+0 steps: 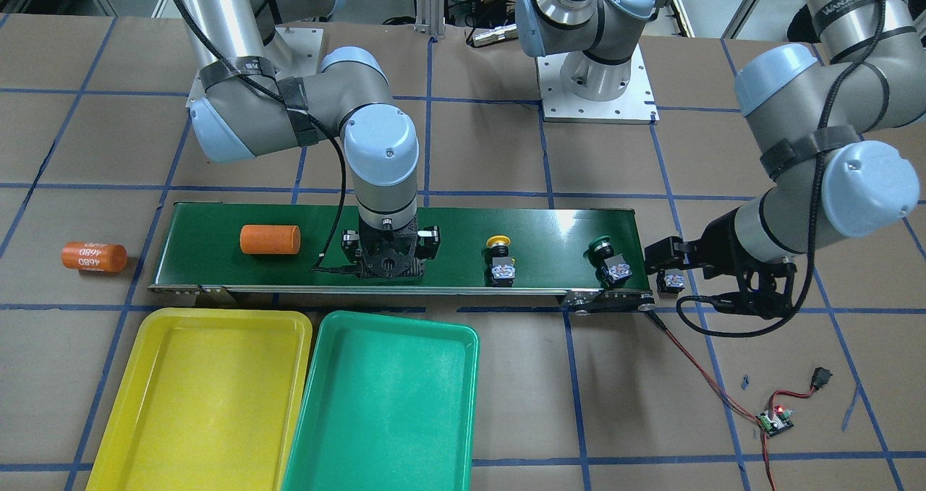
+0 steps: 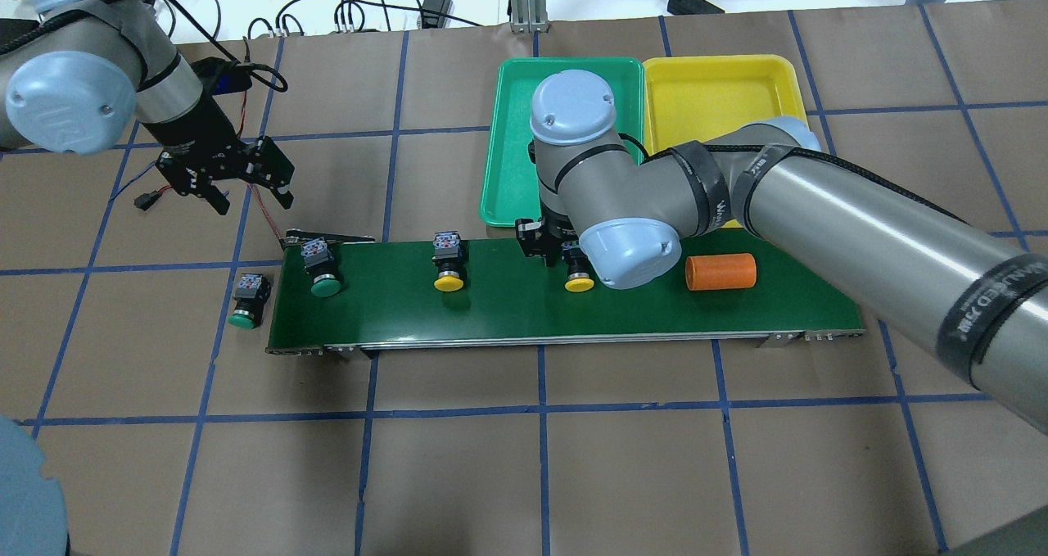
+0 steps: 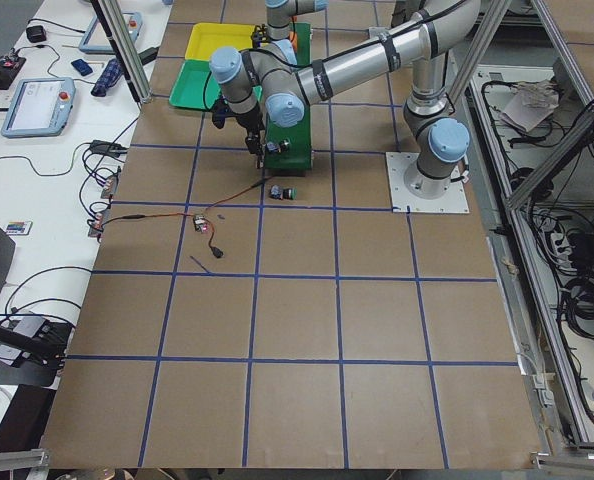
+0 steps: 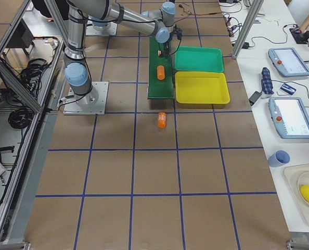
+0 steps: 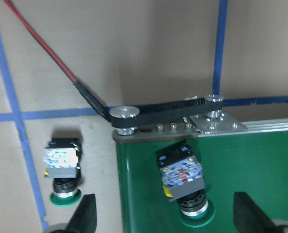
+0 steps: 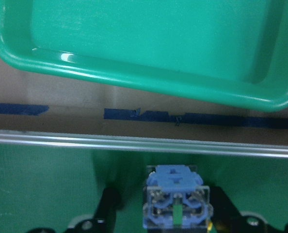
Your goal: Sort buttons by color to trays
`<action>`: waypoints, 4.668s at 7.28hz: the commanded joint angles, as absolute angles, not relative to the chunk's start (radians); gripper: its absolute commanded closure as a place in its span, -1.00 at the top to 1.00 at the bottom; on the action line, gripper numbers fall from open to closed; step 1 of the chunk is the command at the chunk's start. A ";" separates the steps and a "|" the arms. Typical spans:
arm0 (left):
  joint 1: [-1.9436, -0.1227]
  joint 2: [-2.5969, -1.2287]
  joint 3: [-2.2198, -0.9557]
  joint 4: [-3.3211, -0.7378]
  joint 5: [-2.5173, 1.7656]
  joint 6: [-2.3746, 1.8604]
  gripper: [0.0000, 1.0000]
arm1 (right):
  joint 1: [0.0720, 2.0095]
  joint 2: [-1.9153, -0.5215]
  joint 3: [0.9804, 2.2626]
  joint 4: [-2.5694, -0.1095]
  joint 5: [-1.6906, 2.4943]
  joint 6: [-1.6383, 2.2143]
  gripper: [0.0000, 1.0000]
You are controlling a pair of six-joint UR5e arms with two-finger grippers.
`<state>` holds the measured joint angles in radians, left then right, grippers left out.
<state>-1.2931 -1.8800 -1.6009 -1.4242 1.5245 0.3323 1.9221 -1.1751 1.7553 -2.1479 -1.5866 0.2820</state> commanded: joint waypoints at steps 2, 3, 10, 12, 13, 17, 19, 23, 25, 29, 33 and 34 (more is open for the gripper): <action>-1.161 -1.924 -1.684 -1.269 1.549 0.566 1.00 | 1.919 -1.198 1.741 -2.135 -1.591 0.276 -1.00; -1.152 -1.933 -1.748 -1.212 1.546 0.561 1.00 | 1.908 -1.215 1.741 -2.135 -1.589 0.273 -1.00; -1.150 -1.948 -1.962 -1.006 1.542 0.565 1.00 | 1.606 -1.221 1.647 -2.075 -1.629 -0.152 -1.00; -1.150 -1.948 -1.962 -1.006 1.545 0.565 -0.28 | 1.547 -1.159 1.612 -2.104 -1.629 -0.253 -1.00; -1.150 -1.945 -1.960 -1.006 1.548 0.566 -0.99 | 1.533 -1.103 1.577 -2.111 -1.629 -0.268 -1.00; -1.152 -1.904 -1.913 -1.011 1.557 0.566 -1.00 | 1.529 -0.993 1.546 -2.212 -1.588 -0.270 -0.78; -1.157 -1.872 -1.731 -1.256 1.559 0.558 -1.00 | 1.529 -0.971 1.549 -2.270 -1.588 -0.270 0.25; -1.256 -1.849 -1.566 -1.482 1.546 0.387 -1.00 | 1.545 -1.046 1.554 -2.269 -1.582 -0.259 1.00; -1.353 -1.836 -1.612 -1.482 1.540 0.279 -1.00 | 1.584 -1.119 1.566 -2.234 -1.545 -0.214 1.00; -1.377 -1.870 -1.727 -1.415 1.542 0.288 -1.00 | 1.681 -1.250 1.598 -2.096 -1.546 -0.022 0.97; -1.382 -1.891 -1.733 -1.387 1.531 0.285 0.27 | 1.745 -1.327 1.765 -2.131 -1.542 0.113 0.92; -1.385 -1.891 -1.733 -1.387 1.529 0.278 0.99 | 1.782 -1.327 1.770 -2.132 -1.546 0.186 0.93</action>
